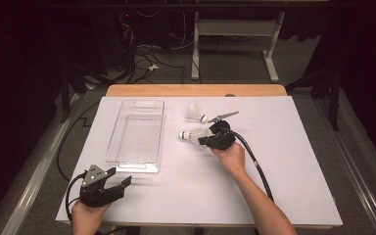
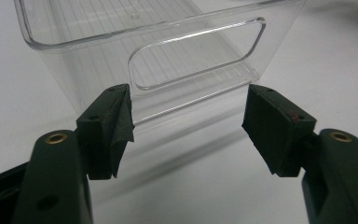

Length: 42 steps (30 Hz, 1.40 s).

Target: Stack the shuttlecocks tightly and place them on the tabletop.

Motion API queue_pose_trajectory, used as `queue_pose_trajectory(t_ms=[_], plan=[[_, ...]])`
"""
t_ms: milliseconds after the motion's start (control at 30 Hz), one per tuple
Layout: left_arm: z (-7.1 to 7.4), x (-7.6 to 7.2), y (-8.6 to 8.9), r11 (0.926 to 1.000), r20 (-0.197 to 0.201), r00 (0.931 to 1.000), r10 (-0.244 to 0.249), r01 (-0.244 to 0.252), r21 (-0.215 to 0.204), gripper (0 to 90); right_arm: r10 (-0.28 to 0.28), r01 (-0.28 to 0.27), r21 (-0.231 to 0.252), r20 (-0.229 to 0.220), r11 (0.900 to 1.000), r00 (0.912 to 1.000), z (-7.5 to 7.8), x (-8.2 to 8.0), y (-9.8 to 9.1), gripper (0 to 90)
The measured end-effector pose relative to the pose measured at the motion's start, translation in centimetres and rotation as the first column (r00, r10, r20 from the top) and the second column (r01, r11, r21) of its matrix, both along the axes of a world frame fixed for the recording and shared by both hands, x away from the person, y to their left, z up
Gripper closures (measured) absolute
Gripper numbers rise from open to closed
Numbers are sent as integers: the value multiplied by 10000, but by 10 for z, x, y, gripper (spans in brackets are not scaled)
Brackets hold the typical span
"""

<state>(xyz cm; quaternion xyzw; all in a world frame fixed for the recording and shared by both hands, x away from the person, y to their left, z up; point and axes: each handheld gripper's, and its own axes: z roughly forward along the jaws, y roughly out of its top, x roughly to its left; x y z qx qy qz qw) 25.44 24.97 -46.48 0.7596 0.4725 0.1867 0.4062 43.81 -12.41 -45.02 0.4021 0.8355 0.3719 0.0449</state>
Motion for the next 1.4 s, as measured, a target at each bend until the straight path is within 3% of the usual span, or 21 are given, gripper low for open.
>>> queue_pose_trajectory(t_ms=[1067, 1400], plan=[[0, 1, 1, 10000, 36, 10000, 35, -35, 31, 338, -186, 188, -121, 202, 9997, 9996, -6, 0, 2, 878], [0, 0, 0, 9999, 30, 9999, -151, 151, 63, 342, -360, 367, -196, 341, 9991, 9988, -3, -1, 0, 815]])
